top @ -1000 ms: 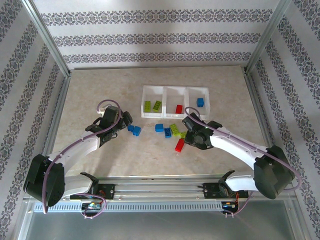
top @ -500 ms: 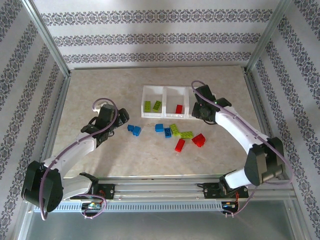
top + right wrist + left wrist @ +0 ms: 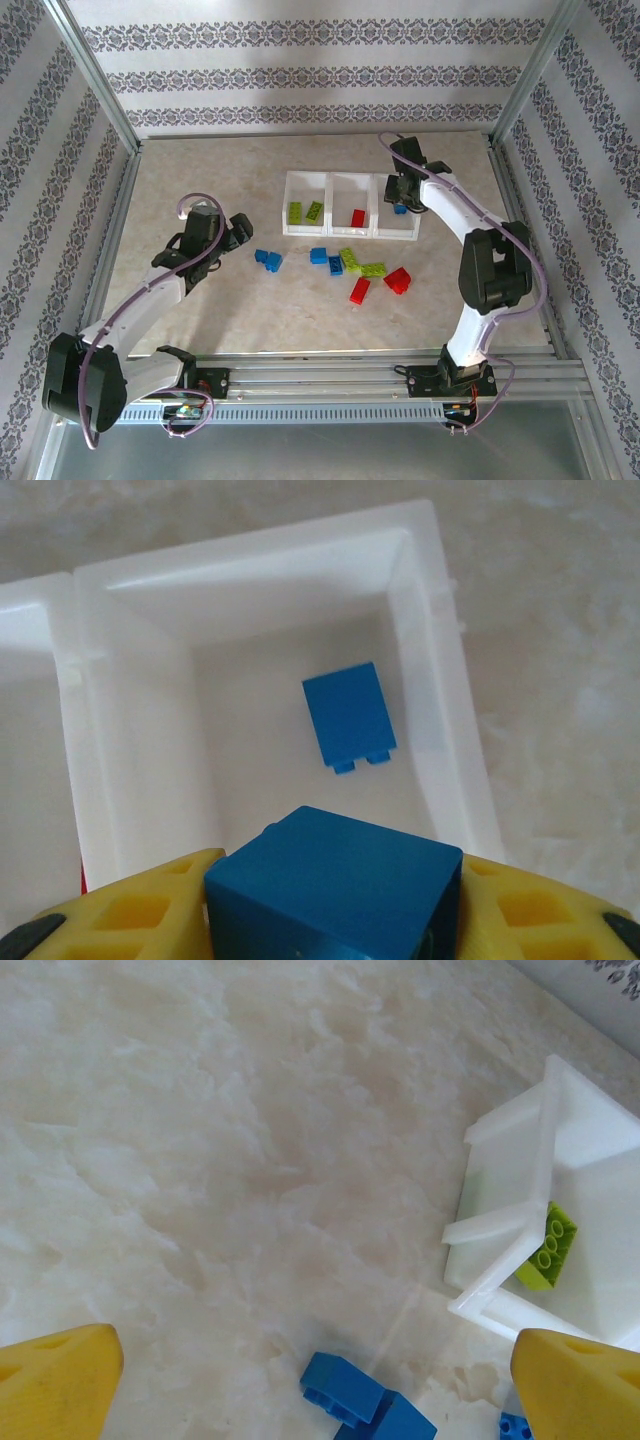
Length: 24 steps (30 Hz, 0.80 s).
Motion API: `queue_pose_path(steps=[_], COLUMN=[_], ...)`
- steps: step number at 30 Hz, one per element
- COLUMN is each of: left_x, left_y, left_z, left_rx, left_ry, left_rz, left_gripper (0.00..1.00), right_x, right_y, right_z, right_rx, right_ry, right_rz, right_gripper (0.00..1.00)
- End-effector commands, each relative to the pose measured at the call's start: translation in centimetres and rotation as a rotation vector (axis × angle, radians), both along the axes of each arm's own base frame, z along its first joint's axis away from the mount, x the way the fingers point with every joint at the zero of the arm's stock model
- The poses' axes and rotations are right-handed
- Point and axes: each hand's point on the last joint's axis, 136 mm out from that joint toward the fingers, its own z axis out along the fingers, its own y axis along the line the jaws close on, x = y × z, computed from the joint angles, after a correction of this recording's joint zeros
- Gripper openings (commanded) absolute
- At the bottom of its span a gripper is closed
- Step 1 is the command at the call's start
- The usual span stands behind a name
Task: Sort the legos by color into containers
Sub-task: Place the lego in the container.
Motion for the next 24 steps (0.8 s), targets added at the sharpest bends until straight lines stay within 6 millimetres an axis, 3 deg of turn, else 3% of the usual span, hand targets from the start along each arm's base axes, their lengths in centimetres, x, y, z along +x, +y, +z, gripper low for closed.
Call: queue_pose_path(steps=[1, 11, 24], left_x=[0.8, 0.8, 0.1], left_y=[-0.4, 0.6, 1.9], left_z=[0.4, 1.1, 1.8], left_rx=[-0.038, -0.060, -0.089], left_ry=[-0.008, -0.047, -0.100], left_rz=[-0.034, -0.014, 0.022], left_gripper=[1.00, 1.00, 1.00], right_x=[0.9, 1.0, 0.6], right_y=[-0.1, -0.4, -0.5], right_z=[0.1, -0.6, 0.8], right_rx=[-0.005, 0.006, 0.008], right_ry=[0.008, 0.024, 0.000], right_rz=[0.023, 0.010, 0.014], right_gripper=[0.38, 0.56, 0.60])
